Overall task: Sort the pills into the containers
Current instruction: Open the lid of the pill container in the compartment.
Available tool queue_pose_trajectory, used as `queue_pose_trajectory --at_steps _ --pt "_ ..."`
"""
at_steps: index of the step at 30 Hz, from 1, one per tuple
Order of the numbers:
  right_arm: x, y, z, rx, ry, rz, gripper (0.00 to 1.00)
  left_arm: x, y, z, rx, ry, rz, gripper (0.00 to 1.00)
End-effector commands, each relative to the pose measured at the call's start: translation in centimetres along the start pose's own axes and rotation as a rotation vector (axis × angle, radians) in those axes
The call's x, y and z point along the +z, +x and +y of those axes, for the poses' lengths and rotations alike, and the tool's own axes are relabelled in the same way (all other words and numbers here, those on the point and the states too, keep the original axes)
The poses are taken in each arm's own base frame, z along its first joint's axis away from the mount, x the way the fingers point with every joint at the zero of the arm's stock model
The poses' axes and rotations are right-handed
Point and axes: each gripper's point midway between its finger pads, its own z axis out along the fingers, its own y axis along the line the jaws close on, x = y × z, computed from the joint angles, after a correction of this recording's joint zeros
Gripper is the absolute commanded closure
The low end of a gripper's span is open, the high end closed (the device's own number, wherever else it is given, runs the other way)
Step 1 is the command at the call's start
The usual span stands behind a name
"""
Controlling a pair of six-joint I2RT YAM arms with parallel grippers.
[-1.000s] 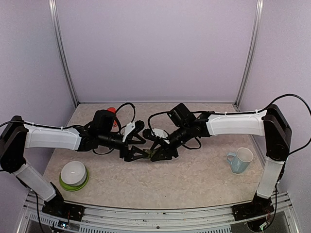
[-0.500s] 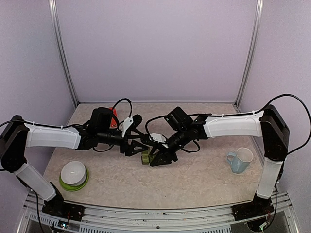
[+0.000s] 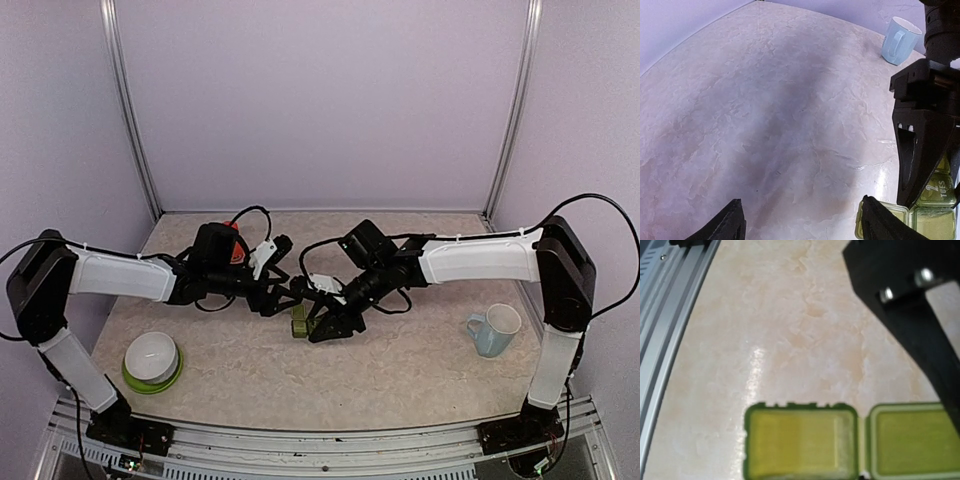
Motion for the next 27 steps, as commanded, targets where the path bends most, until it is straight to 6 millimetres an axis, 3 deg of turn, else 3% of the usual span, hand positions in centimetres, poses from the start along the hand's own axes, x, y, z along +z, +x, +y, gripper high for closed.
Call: queue_pose_trajectory --at_steps 1,9,27 --pt "-0.6 -1.3 0.8 -0.035 -0.007 -0.029 0.67 0.8 0.1 0.6 -0.012 0.000 0.024 0.23" --pt "-0.9 -1.6 0.7 -0.049 0.013 -0.037 0.67 1.5 1.2 0.2 -0.023 0.044 0.068 0.26" --pt "-1.9 -2.1 -1.5 -0.061 0.167 -0.043 0.67 1.7 1.8 -2.2 0.007 0.155 0.096 0.28"
